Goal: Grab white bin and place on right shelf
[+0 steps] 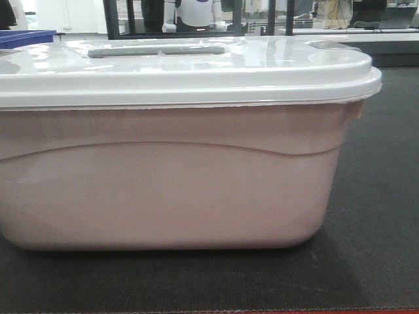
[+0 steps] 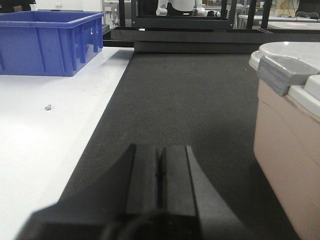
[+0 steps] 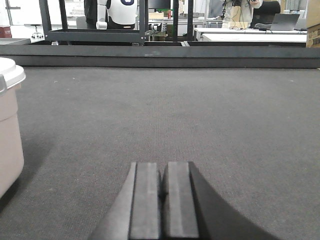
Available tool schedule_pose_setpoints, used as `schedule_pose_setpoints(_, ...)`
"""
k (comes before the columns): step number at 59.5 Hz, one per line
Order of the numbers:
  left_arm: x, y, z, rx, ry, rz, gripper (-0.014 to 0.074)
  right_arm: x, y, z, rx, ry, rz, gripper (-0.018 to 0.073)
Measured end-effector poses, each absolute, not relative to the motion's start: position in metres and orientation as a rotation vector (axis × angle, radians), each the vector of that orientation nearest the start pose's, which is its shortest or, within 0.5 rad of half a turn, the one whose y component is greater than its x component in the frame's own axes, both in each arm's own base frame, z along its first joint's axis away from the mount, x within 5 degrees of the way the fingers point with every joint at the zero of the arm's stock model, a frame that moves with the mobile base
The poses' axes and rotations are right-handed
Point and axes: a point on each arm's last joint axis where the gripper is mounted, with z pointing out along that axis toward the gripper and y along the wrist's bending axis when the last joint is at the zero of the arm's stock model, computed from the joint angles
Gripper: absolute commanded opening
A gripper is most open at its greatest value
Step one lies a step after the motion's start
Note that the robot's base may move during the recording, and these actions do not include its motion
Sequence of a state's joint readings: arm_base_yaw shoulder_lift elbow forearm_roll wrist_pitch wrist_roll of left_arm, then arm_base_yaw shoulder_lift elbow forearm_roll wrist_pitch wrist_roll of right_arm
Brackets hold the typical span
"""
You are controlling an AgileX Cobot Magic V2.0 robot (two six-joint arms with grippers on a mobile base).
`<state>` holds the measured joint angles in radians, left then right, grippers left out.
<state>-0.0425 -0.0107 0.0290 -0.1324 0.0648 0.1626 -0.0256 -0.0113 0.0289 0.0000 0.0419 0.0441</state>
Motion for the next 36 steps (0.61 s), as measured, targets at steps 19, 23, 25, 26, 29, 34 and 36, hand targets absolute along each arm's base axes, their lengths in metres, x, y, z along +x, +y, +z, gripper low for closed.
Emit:
schedule_pose_setpoints(19, 0.0568, -0.0032, 0.1981, 0.064, 1.565, -0.016, -0.0118, 0.0567, -0.0015, 0.2002, 0.054, 1.542, 0.015, 0.0075)
schedule_pose_setpoints(23, 0.0568, -0.0032, 0.1981, 0.064, 1.565, -0.016, -0.0118, 0.0567, -0.0015, 0.2002, 0.054, 1.542, 0.015, 0.0075)
schedule_pose_setpoints(25, 0.0568, -0.0032, 0.1981, 0.064, 1.565, -0.016, -0.0118, 0.0567, -0.0015, 0.2002, 0.054, 1.542, 0.015, 0.0075)
schedule_pose_setpoints(26, 0.0568, -0.0032, 0.1981, 0.064, 1.565, -0.016, -0.0118, 0.0567, -0.0015, 0.2002, 0.054, 1.542, 0.015, 0.0075)
schedule_pose_setpoints(29, 0.0568, -0.0032, 0.1981, 0.064, 1.565, -0.016, -0.0118, 0.0567, -0.0015, 0.2002, 0.054, 1.542, 0.015, 0.0075)
schedule_pose_setpoints(34, 0.0568, -0.0032, 0.1981, 0.064, 1.565, -0.016, -0.0118, 0.0567, -0.0015, 0.2002, 0.054, 1.542, 0.015, 0.0075)
schedule_pose_setpoints(36, 0.0568, -0.0032, 0.1981, 0.064, 1.565, -0.016, -0.0118, 0.0567, -0.0015, 0.2002, 0.054, 1.542, 0.015, 0.0075)
